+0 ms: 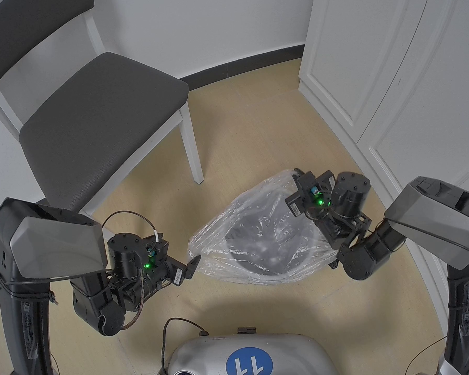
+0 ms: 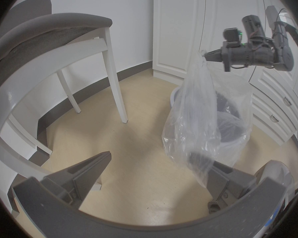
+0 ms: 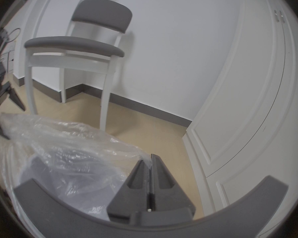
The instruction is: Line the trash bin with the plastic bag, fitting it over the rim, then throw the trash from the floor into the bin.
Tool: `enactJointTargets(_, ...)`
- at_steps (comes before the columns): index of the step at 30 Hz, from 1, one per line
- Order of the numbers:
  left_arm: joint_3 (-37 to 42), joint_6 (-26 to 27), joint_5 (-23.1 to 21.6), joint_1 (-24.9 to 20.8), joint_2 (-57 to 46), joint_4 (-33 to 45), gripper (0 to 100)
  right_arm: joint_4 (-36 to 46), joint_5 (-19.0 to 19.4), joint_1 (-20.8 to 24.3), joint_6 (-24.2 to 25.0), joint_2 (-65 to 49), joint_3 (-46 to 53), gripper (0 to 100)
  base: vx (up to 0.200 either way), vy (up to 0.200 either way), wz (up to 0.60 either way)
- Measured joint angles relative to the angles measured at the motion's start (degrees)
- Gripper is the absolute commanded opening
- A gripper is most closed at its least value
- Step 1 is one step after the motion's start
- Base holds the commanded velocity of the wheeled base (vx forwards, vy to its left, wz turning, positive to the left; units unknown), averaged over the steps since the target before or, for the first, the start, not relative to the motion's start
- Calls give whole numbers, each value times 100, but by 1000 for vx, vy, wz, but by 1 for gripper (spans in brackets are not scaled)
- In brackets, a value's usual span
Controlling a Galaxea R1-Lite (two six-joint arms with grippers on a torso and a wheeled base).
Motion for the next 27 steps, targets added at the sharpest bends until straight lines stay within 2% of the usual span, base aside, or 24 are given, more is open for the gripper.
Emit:
enactJointTargets(10, 129, -6, -66, -30, -384, 0, 100, 1040, -218, -107, 618, 663, -2120, 0, 0, 0, 0)
enactJointTargets(26, 157, 9, -44, -78, -594, -1, 100, 1385, -558, -157, 1020, 1893, -4469, 0, 0, 0, 0)
enactJointTargets(27, 157, 6, -44, -83, -603, 0, 100, 1392, -596, -155, 1031, 1968, -4606, 100, 0, 0, 0)
